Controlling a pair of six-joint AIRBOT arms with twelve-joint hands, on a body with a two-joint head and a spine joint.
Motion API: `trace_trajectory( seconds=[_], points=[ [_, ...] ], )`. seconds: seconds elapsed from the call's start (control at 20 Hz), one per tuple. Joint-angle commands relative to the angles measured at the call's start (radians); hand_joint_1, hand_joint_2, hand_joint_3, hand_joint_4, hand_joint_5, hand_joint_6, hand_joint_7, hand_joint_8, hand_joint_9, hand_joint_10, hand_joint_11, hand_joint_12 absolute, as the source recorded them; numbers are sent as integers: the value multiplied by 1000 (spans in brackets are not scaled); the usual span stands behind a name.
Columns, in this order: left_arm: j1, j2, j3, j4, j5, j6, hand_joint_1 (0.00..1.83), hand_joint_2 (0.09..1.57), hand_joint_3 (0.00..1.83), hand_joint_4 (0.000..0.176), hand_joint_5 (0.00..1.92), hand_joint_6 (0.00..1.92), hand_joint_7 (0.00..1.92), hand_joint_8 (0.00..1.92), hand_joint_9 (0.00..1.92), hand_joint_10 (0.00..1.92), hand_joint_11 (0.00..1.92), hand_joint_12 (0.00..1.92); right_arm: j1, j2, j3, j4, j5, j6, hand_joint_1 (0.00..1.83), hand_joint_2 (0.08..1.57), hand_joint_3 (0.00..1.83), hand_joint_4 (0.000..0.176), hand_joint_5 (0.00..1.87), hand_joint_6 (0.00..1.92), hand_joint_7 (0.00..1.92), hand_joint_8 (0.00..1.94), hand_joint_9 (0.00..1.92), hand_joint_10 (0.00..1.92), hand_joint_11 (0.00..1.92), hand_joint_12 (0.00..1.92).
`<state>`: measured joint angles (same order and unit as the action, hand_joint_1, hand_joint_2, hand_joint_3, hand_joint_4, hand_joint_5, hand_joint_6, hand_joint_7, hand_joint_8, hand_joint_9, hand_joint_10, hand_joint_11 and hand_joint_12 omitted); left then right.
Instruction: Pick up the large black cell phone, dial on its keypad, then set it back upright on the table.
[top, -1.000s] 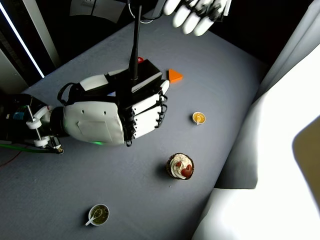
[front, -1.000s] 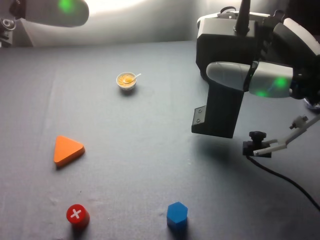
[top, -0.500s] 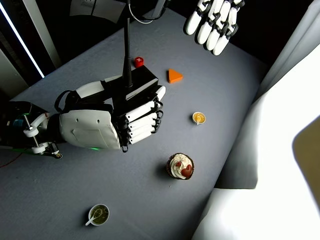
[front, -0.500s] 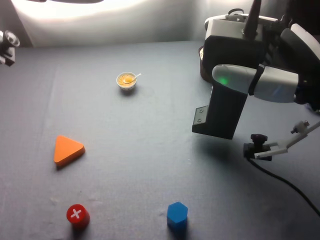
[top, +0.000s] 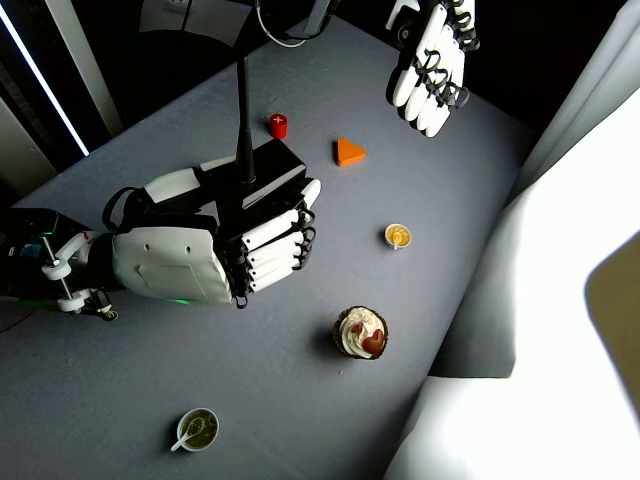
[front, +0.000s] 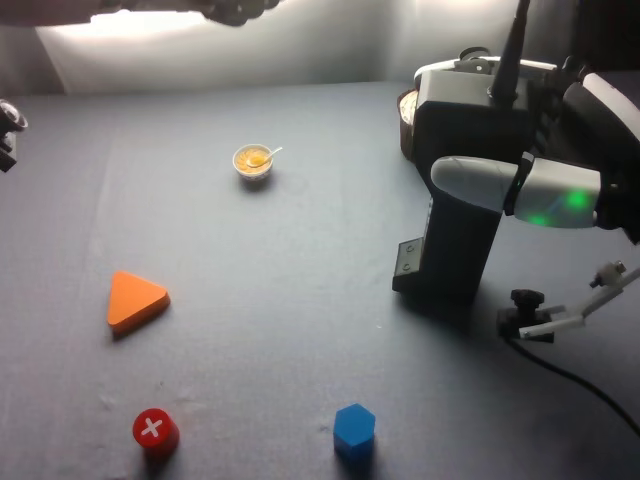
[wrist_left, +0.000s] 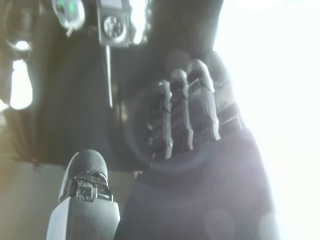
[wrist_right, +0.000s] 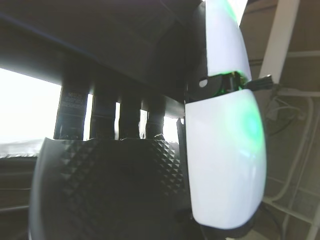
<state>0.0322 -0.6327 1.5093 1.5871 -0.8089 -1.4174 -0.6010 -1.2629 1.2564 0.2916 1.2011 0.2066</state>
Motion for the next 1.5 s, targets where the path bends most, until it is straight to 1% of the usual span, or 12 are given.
trace_trajectory(
  seconds=[0.0, 0.3, 0.6, 0.85, 1.0, 1.05, 1.1, 1.2, 1.25, 1.3, 1.35, 1.45],
  points=[
    [-26, 9, 1, -68, -9, -39, 0, 1190, 3, 6, 310, 1, 282, 2, 194, 4, 0, 390, 3, 10, 5, -9, 155, 26, 1364, 1147, 3, 0, 909, 984, 835, 1153, 901, 1331, 889, 1345],
    [-21, 10, -6, 2, -27, -167, 0, 1204, 3, 0, 244, 1, 263, 0, 208, 1, 0, 427, -17, 9, 23, -33, 170, 36, 1367, 1146, 0, 0, 904, 964, 851, 1162, 902, 1331, 913, 1315],
    [0, 12, -19, 23, -30, -181, 30, 1196, 0, 0, 290, 2, 300, 1, 252, 4, 0, 521, -39, 7, 27, -33, 196, 37, 1365, 1146, 1, 0, 918, 971, 832, 1147, 906, 1336, 912, 1371],
    [0, 9, -19, 27, -29, -181, 2, 1197, 0, 0, 265, 0, 283, 0, 232, 1, 0, 462, -43, 5, 28, -61, 196, 47, 1375, 1122, 0, 0, 932, 881, 899, 1106, 965, 1251, 1003, 1246],
    [2, 10, -23, 27, -29, -181, 5, 1200, 1, 0, 270, 3, 286, 1, 232, 0, 0, 430, -43, 9, 31, -90, 194, 61, 1366, 1147, 1, 0, 905, 880, 815, 1279, 943, 1296, 941, 1205],
    [2, 11, -24, 27, -29, -181, 18, 1198, 0, 0, 272, 3, 284, 0, 224, 0, 0, 414, -43, 13, 32, -104, 192, 67, 1459, 1145, 0, 0, 838, 901, 777, 1289, 908, 1167, 891, 1474],
    [2, 13, -27, 27, -29, -181, 30, 1198, 0, 0, 280, 5, 286, 1, 227, 2, 0, 414, -45, 17, 32, -115, 190, 71, 1478, 1143, 0, 0, 808, 959, 792, 1232, 905, 1130, 875, 1531],
    [3, 21, -34, 27, -29, -181, 25, 1195, 0, 0, 280, 2, 285, 1, 232, 3, 0, 435, -47, 18, 36, -120, 189, 72, 1361, 1173, 0, 0, 747, 1169, 819, 1232, 892, 1264, 789, 1056],
    [2, 21, -34, 27, -29, -181, 11, 1196, 0, 0, 268, 1, 281, 0, 231, 1, 0, 416, -48, 19, 37, -120, 189, 72, 1220, 1183, 0, 0, 796, 1180, 873, 1212, 863, 775, 767, 978],
    [2, 21, -35, 25, -30, -183, 1, 1198, 1, 2, 262, 0, 279, 0, 228, 0, 0, 413, -50, 21, 38, -121, 187, 73, 1148, 1174, 0, 0, 845, 1161, 811, 603, 889, 474, 732, 950],
    [2, 21, -35, 21, -30, -184, 0, 1200, 2, 0, 264, 1, 285, 3, 230, 1, 0, 414, -51, 22, 39, -123, 186, 75, 1115, 1115, 0, 0, 742, 542, 801, 301, 861, 331, 641, 979],
    [2, 21, -43, 19, -30, -184, 10, 1202, 1, 0, 275, 4, 290, 3, 237, 3, 0, 428, -51, 24, 41, -125, 186, 75, 1063, 1090, 0, 0, 772, 114, 815, 46, 830, 155, 509, 1042]
  ],
)
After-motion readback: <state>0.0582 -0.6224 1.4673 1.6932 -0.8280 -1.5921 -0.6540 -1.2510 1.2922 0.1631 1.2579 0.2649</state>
